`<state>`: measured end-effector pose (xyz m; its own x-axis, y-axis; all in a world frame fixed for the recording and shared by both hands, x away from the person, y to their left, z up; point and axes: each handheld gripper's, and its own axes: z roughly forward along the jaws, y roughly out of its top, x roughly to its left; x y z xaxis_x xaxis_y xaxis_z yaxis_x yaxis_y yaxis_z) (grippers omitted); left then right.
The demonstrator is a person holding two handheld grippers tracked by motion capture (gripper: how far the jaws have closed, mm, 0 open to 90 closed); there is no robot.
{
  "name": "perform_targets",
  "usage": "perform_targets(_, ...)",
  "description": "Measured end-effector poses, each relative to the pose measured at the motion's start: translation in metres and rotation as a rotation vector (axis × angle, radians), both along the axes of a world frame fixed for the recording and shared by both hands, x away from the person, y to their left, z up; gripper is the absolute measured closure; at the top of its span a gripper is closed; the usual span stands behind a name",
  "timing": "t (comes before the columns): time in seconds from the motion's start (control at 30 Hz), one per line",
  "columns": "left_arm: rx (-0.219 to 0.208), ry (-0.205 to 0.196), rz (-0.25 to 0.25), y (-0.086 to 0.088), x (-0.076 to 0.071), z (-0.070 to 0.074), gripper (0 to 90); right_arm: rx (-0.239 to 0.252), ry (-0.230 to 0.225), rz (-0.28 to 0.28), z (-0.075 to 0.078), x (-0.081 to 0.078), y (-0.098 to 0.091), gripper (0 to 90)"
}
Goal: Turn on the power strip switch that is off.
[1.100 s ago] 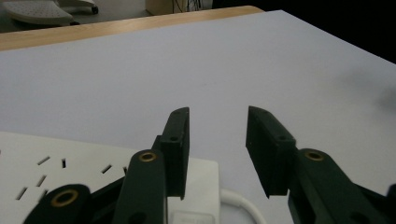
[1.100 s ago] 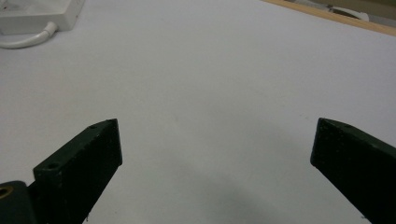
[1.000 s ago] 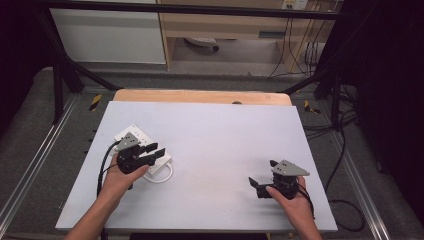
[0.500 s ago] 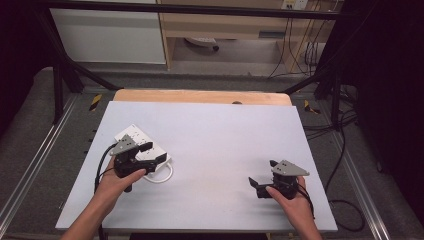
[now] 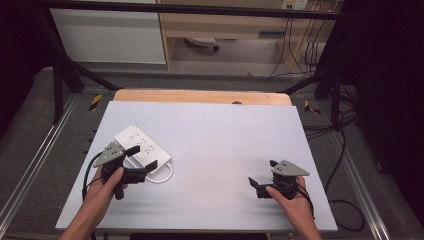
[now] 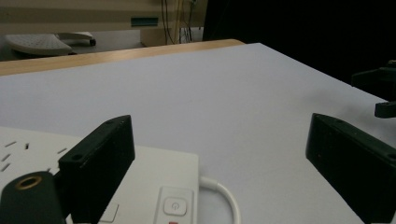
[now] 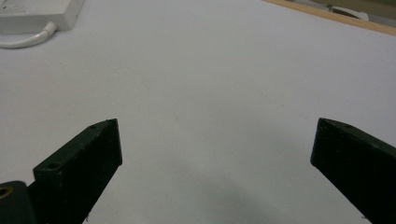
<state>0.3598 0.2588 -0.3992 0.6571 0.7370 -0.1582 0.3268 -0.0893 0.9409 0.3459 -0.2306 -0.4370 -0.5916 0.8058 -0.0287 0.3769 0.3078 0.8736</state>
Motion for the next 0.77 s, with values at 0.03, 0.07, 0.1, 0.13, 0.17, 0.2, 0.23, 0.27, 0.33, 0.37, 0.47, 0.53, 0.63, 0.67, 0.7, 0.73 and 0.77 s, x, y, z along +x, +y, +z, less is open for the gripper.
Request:
perform_targets(0.03, -0.005, -0.002, 0.005, 0.003, -0.002, -0.001, 8.1, -0.001, -0.002, -0.001, 0.0, 0.0, 0.0, 2.5)
perform_targets(0.07, -0.009, 0.0, 0.01, 0.006, -0.004, -0.001, 8.1, -0.001, -0.002, -0.001, 0.0, 0.0, 0.0, 2.5)
perform_targets(0.1, -0.011, -0.004, 0.015, 0.009, -0.007, -0.003, 8.1, -0.001, -0.002, -0.003, 0.0, 0.0, -0.001, 2.5)
perform_targets(0.13, -0.015, -0.005, 0.02, 0.012, -0.009, -0.004, 8.1, 0.001, -0.002, -0.004, 0.0, 0.0, -0.001, 2.5)
perform_targets(0.17, -0.015, -0.005, 0.024, 0.015, -0.011, -0.005, 8.1, 0.003, -0.001, -0.005, 0.0, 0.0, -0.001, 2.5)
perform_targets(0.2, -0.023, -0.003, 0.028, 0.018, -0.013, -0.006, 8.1, 0.002, -0.001, -0.005, 0.0, 0.0, -0.002, 2.5)
perform_targets(0.23, -0.028, -0.005, 0.032, 0.021, -0.015, -0.008, 8.1, 0.004, 0.001, -0.008, 0.0, 0.0, -0.002, 2.5)
perform_targets(0.27, -0.037, -0.006, 0.039, 0.024, -0.017, -0.01, 8.2, 0.005, 0.0, -0.009, 0.0, 0.0, -0.002, 2.5)
perform_targets(0.33, -0.04, -0.01, 0.051, 0.031, -0.021, -0.014, 8.4, 0.005, 0.001, -0.012, 0.0, 0.0, -0.003, 2.5)
perform_targets(0.37, -0.034, -0.01, 0.06, 0.035, -0.023, -0.016, 8.4, 0.006, 0.001, -0.014, 0.0, 0.0, -0.003, 2.5)
perform_targets(0.47, -0.013, -0.018, 0.084, 0.045, -0.028, -0.022, 8.4, 0.007, 0.002, -0.02, 0.0, 0.001, -0.004, 2.5)
perform_targets(0.53, -0.015, -0.01, 0.097, 0.051, -0.03, -0.024, 8.4, 0.005, 0.002, -0.024, 0.0, 0.001, -0.005, 2.6)
perform_targets(0.63, -0.005, -0.02, 0.118, 0.058, -0.034, -0.027, 8.4, 0.0, 0.001, -0.036, -0.001, 0.002, -0.007, 2.5)
perform_targets(0.67, 0.005, -0.023, 0.122, 0.059, -0.035, -0.029, 8.4, -0.001, 0.005, -0.045, -0.001, 0.002, -0.008, 2.4)
perform_targets(0.7, 0.004, -0.015, 0.119, 0.06, -0.036, -0.031, 8.4, -0.007, 0.009, -0.051, -0.002, 0.002, -0.008, 2.5)
perform_targets(0.73, 0.003, -0.007, 0.113, 0.059, -0.036, -0.033, 8.4, -0.016, 0.01, -0.056, -0.003, 0.002, -0.009, 2.4)
perform_targets(0.77, 0.016, -0.001, 0.108, 0.059, -0.036, -0.033, 8.3, -0.024, 0.018, -0.06, -0.004, 0.003, -0.009, 2.3)
